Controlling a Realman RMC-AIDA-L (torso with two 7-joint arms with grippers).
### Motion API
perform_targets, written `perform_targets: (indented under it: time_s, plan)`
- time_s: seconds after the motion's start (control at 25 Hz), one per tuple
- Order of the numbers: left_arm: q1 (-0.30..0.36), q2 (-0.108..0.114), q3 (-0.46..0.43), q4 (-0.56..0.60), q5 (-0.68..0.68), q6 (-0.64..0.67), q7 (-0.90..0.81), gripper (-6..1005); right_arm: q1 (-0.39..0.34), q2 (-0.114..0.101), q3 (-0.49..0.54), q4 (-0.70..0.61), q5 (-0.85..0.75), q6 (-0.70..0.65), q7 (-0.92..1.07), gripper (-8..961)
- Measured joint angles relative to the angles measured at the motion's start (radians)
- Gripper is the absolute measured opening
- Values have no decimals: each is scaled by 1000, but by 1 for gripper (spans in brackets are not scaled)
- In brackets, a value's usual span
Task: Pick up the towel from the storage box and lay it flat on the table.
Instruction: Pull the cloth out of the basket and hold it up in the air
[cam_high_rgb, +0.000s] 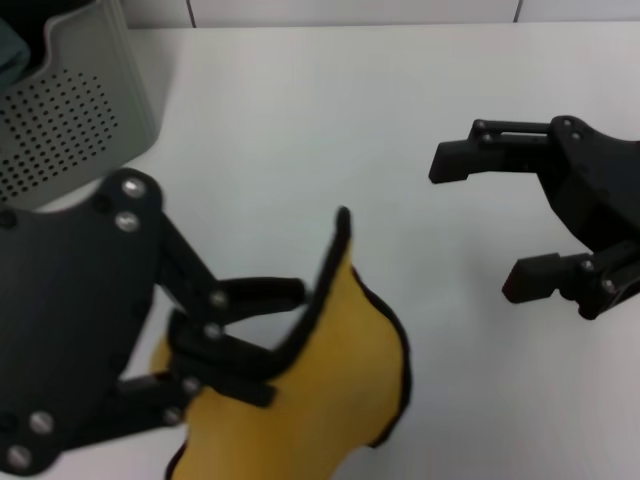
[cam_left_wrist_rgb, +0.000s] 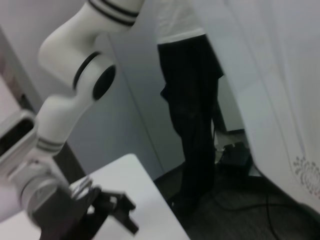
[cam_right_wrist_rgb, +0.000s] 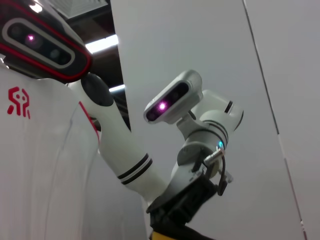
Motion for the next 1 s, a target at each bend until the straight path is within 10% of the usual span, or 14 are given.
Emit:
perform_targets:
  time_s: [1.0]
  plan:
    - [-81,-42,5,9,-3,-3,0,17,107,49,2,-2,-112,43,12,847]
